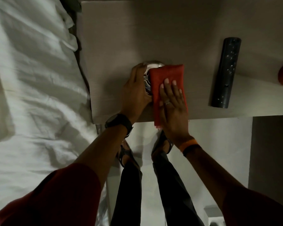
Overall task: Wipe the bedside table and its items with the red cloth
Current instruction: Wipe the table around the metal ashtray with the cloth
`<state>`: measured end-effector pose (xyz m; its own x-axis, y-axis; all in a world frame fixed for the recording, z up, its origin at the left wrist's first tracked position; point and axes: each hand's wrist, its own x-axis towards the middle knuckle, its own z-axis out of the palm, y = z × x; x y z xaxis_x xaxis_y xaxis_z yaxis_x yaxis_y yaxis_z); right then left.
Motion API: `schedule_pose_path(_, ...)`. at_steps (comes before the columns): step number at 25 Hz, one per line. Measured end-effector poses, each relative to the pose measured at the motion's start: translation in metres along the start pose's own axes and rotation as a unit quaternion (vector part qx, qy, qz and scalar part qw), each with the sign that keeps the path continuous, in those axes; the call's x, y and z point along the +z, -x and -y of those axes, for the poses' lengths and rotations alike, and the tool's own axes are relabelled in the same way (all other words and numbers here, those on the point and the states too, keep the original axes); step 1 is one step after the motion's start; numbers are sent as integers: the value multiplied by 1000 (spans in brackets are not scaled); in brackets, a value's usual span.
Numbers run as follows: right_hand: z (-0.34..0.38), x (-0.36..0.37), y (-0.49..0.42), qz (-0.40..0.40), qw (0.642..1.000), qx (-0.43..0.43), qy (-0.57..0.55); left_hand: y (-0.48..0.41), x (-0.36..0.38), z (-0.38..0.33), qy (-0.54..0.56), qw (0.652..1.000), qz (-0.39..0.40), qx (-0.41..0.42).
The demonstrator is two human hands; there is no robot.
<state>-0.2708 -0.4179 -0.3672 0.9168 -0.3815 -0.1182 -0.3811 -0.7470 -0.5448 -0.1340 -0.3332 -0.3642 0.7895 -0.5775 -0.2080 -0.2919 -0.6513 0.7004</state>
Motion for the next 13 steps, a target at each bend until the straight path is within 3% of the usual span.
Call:
schedule_pose_path(5,-25,-19,-82,-22,999,17,-28,32,-14,8,-146,986,62,46)
schedule_pose_path(9,-43,-36,-97,48,996,-76,-27,8,-33,7,-85,993,59,61)
schedule_pose_path(11,-42,-34,-99,49,995,-86,-24,-15,-30,1,-34,992,112,53)
schedule_pose_path(13,-35,-24,-92,21,998,-59,-30,-25,-19,-1,-33,992,113,54)
